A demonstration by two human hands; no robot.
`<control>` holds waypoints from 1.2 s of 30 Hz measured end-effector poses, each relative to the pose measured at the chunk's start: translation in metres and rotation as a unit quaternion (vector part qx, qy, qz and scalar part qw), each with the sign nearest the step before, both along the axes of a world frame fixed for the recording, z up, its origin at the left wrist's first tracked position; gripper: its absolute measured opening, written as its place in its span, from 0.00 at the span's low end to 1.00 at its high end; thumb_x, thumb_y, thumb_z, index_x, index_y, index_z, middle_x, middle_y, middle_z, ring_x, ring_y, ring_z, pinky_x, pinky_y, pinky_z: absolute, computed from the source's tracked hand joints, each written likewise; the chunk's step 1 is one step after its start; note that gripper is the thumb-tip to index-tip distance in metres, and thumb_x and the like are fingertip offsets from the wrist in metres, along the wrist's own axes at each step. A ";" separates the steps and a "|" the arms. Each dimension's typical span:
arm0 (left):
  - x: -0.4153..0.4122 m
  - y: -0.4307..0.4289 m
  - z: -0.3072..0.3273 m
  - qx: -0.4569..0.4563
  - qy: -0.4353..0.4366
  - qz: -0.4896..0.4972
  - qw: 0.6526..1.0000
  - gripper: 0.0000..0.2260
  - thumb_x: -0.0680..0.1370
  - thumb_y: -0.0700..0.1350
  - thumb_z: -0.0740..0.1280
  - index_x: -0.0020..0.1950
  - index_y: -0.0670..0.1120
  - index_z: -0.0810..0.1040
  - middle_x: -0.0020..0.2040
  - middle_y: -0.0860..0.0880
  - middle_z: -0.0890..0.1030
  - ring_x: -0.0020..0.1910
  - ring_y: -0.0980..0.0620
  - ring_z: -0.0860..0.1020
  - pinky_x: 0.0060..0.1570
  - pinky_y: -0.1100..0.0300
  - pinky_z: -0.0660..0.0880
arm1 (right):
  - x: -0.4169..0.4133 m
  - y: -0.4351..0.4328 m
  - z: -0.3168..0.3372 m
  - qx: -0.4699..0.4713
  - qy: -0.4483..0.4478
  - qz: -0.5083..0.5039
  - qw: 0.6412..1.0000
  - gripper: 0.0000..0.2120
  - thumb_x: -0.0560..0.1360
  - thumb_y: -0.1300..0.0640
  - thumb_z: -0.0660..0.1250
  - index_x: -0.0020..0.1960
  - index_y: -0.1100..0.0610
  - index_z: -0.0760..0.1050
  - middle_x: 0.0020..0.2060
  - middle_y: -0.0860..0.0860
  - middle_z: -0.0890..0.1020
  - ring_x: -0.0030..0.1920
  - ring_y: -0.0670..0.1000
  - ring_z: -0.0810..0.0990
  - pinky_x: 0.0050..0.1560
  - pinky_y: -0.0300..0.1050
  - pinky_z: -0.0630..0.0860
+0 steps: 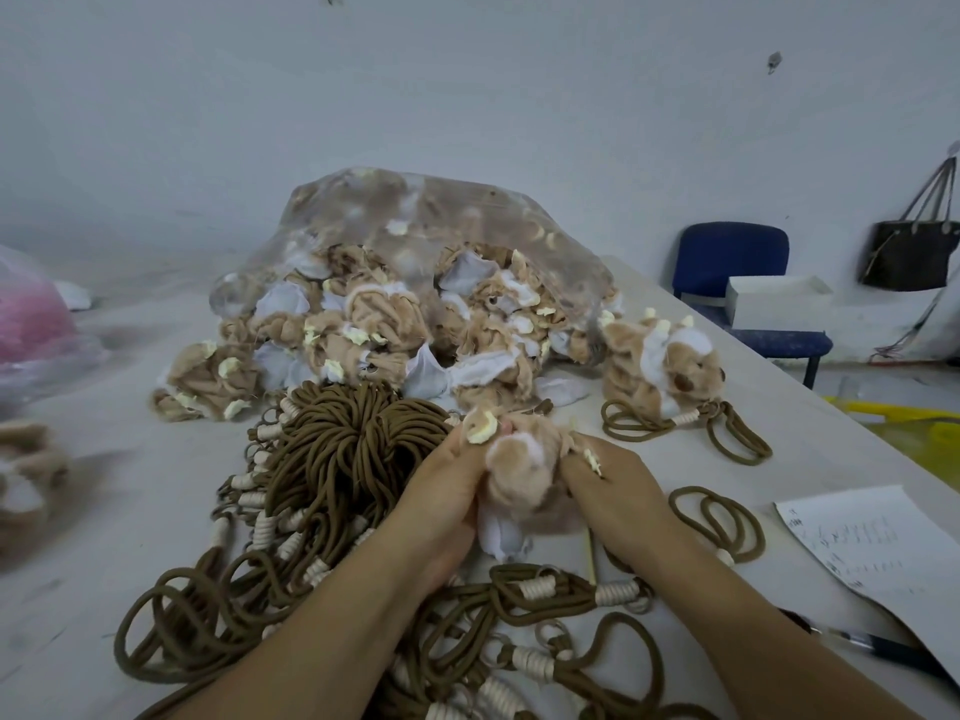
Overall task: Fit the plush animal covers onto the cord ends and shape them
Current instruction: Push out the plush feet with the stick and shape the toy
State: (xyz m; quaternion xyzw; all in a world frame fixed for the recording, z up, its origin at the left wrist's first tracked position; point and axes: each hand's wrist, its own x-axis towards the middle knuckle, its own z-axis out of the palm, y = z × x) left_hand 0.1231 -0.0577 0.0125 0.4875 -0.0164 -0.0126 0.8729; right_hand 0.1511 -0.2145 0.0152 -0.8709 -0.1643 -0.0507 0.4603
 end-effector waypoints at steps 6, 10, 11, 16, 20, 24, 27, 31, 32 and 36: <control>-0.007 0.001 0.004 -0.037 -0.025 -0.117 0.992 0.11 0.70 0.43 0.71 0.50 0.41 0.85 0.49 0.42 0.84 0.47 0.48 0.83 0.51 0.55 0.80 | 0.003 0.002 -0.003 -0.006 0.000 0.014 1.000 0.13 0.80 0.57 0.55 0.44 0.58 0.77 0.41 0.50 0.82 0.44 0.50 0.77 0.48 0.48 0.73; -0.001 -0.004 0.001 -0.044 -0.007 0.024 0.999 0.11 0.77 0.39 0.65 0.57 0.39 0.81 0.54 0.39 0.83 0.53 0.45 0.82 0.52 0.54 0.79 | 0.009 -0.006 0.001 0.070 -0.040 -0.016 0.997 0.08 0.79 0.57 0.58 0.53 0.45 0.71 0.51 0.45 0.74 0.48 0.40 0.73 0.43 0.28 0.68; 0.001 -0.002 0.001 -0.041 -0.010 0.055 0.998 0.11 0.78 0.40 0.65 0.59 0.39 0.80 0.54 0.40 0.83 0.54 0.46 0.82 0.51 0.56 0.79 | 0.009 -0.008 0.003 0.088 -0.067 -0.015 0.994 0.10 0.77 0.53 0.59 0.57 0.43 0.68 0.54 0.45 0.71 0.49 0.39 0.72 0.43 0.28 0.69; -0.002 0.001 0.002 0.046 -0.026 0.083 0.995 0.14 0.77 0.47 0.68 0.61 0.43 0.80 0.55 0.44 0.84 0.56 0.49 0.82 0.50 0.60 0.79 | -0.002 0.005 0.001 0.017 -0.135 0.054 0.989 0.22 0.69 0.36 0.63 0.61 0.40 0.66 0.54 0.35 0.67 0.52 0.35 0.71 0.47 0.28 0.70; -0.004 -0.004 -0.001 0.249 -0.057 0.127 0.959 0.08 0.78 0.50 0.68 0.57 0.53 0.80 0.53 0.53 0.84 0.54 0.53 0.81 0.47 0.66 0.77 | 0.005 0.003 0.000 0.024 -0.165 0.028 0.986 0.12 0.74 0.55 0.68 0.45 0.42 0.66 0.40 0.41 0.72 0.39 0.34 0.72 0.38 0.27 0.67; -0.006 -0.006 -0.002 0.567 -0.246 0.238 0.749 0.28 0.76 0.46 0.63 0.75 0.55 0.61 0.74 0.57 0.60 0.72 0.60 0.61 0.69 0.65 0.61 | 0.005 0.002 -0.001 -0.003 -0.130 0.009 0.992 0.12 0.74 0.56 0.66 0.37 0.49 0.63 0.33 0.46 0.69 0.32 0.40 0.68 0.32 0.32 0.65; -0.007 -0.013 -0.010 0.690 -0.364 0.199 0.592 0.34 0.73 0.49 0.65 0.78 0.48 0.58 0.78 0.49 0.60 0.78 0.54 0.52 0.77 0.52 0.49 | -0.003 0.005 0.005 0.049 -0.134 0.049 0.989 0.13 0.77 0.58 0.62 0.37 0.47 0.64 0.33 0.41 0.72 0.32 0.39 0.69 0.33 0.30 0.66; -0.007 -0.008 -0.007 0.667 -0.312 0.234 0.635 0.27 0.74 0.58 0.61 0.69 0.47 0.74 0.66 0.51 0.77 0.72 0.55 0.66 0.75 0.52 0.46 | -0.013 0.011 0.007 0.033 -0.167 0.118 0.978 0.09 0.76 0.64 0.63 0.38 0.62 0.66 0.36 0.51 0.71 0.36 0.47 0.68 0.35 0.38 0.65; -0.007 -0.007 -0.006 0.662 -0.304 0.250 0.638 0.24 0.73 0.59 0.60 0.63 0.48 0.77 0.62 0.52 0.79 0.69 0.56 0.69 0.75 0.53 0.46 | -0.015 0.014 0.007 0.023 -0.186 0.130 0.974 0.09 0.76 0.64 0.63 0.38 0.64 0.67 0.36 0.55 0.71 0.37 0.50 0.69 0.37 0.41 0.66; -0.002 0.002 -0.010 0.679 -0.260 0.267 0.632 0.10 0.72 0.52 0.69 0.50 0.51 0.81 0.51 0.55 0.82 0.61 0.54 0.75 0.73 0.58 0.44 | -0.024 0.020 0.011 0.007 -0.298 0.097 0.949 0.11 0.76 0.60 0.59 0.36 0.63 0.67 0.35 0.54 0.71 0.38 0.49 0.67 0.41 0.35 0.66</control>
